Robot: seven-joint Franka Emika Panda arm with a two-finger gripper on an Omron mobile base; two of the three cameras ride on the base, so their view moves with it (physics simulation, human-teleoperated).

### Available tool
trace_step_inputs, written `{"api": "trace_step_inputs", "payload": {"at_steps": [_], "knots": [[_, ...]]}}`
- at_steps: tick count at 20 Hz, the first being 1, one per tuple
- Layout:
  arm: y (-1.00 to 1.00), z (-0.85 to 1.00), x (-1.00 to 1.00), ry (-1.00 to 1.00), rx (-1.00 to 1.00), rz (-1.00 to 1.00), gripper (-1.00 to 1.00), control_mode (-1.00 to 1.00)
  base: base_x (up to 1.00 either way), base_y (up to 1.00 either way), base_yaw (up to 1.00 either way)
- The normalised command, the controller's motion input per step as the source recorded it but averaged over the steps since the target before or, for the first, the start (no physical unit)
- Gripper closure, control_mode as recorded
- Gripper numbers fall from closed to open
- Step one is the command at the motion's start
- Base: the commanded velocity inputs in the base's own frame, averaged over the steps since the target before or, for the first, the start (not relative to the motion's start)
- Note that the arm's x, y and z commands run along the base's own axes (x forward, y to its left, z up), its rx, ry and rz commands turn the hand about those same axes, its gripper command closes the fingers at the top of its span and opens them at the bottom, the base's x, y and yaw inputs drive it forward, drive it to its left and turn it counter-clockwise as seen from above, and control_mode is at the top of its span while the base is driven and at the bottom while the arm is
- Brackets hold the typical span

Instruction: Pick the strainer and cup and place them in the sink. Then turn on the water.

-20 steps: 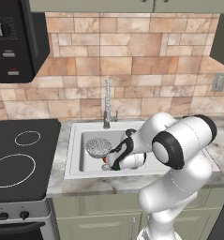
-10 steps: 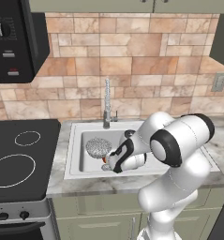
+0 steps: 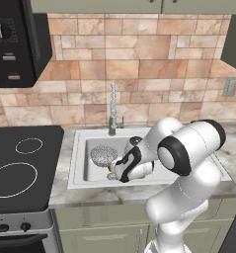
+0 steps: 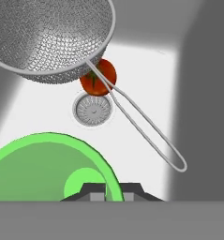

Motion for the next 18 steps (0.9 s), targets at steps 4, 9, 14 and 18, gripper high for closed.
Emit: {"api": "trace_step_inputs", "payload": {"at_steps": [4,9,14,18], "knots": [[0.00,0.00,0.00,0.00,0.00,0.00,1.00,-1.00,0.00,0.00,0.00],[0.00,0.00,0.00,0.00,0.00,0.00,-1.00,-1.00,0.00,0.00,0.00],[0.00,0.00,0.00,0.00,0.00,0.00,-1.00,-1.00,0.00,0.00,0.00],[0.00,0.06,0.00,0.00,0.00,0.00,-1.00,-1.00,0.00,0.00,0.00]]}}
